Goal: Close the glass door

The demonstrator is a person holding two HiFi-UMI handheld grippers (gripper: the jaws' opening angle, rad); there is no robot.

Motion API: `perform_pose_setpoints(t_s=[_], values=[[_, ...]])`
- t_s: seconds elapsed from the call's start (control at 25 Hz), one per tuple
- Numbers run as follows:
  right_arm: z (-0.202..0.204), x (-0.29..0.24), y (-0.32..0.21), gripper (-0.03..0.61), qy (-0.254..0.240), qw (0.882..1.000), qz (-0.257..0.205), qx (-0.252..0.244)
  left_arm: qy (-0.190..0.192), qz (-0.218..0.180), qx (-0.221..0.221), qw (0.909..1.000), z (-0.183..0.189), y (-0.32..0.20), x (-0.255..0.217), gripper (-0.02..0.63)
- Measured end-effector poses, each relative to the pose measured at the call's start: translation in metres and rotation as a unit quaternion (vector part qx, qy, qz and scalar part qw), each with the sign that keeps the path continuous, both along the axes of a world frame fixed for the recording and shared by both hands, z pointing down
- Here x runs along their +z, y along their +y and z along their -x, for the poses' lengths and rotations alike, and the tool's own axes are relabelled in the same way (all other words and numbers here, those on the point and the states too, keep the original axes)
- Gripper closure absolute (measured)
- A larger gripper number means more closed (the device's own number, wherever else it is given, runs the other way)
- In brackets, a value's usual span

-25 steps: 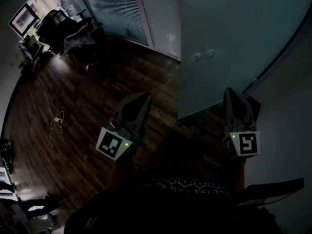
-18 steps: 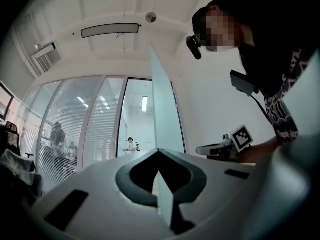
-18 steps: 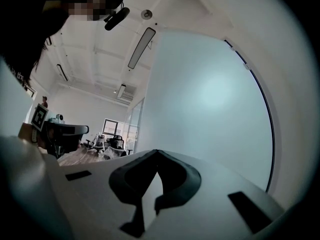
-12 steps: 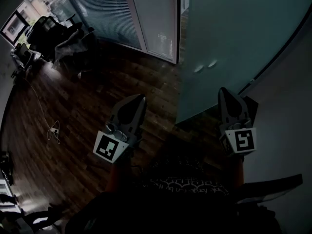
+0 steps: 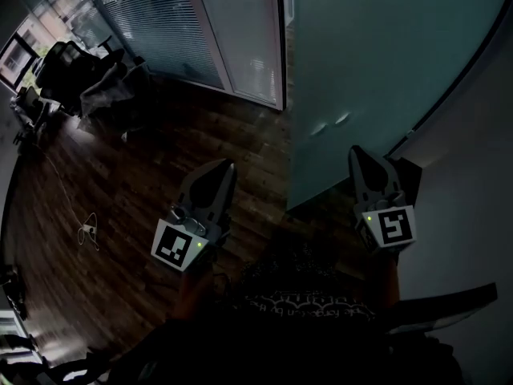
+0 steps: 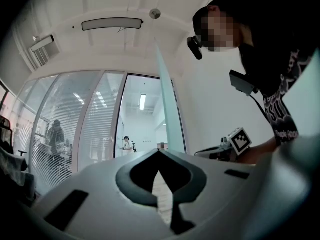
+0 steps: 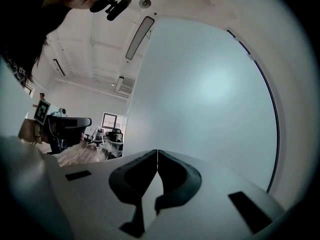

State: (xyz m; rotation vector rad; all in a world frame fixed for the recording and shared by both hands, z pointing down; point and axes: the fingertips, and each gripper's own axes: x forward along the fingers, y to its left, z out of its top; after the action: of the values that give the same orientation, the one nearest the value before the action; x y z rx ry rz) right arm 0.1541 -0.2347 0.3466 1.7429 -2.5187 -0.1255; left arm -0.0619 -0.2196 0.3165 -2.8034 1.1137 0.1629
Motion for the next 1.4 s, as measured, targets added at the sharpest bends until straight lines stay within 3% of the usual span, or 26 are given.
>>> perform_pose_setpoints(t_s=[0.28,0.44,0.56,0.92,1.28,1.4], values=[[0.012,0.017,-0.003,0.572,0.012,0.999,0.017,-0.035,0.002,-0.003,-0.005,1.0,0.002,-0.001,0.003,0.612],[0.021,0.025,-0.022,0.468,0.03,0.997,0.034,-0.064,0.002,0.003,-0.009,1.0,-0.002,-0.017,0.006,0.612],[0.024,0.026,-0.036,0.431,0.029,0.997,0.04,-0.066,0.0,0.011,-0.013,0.9999,-0.001,-0.025,0.008,0.612],[0.02,0.047,-0.072,0.411,-0.028,0.996,0.074,-0.038,-0.002,0.023,-0.027,0.9994,0.006,-0.038,0.017,0.612],[0.022,0.052,-0.09,0.439,-0.055,0.995,0.081,-0.013,-0.008,0.03,-0.033,0.999,0.006,-0.045,0.023,0.612],[0.023,0.051,-0.09,0.449,-0.044,0.996,0.076,-0.011,-0.005,0.03,-0.039,0.9988,0.008,-0.046,0.023,0.612]])
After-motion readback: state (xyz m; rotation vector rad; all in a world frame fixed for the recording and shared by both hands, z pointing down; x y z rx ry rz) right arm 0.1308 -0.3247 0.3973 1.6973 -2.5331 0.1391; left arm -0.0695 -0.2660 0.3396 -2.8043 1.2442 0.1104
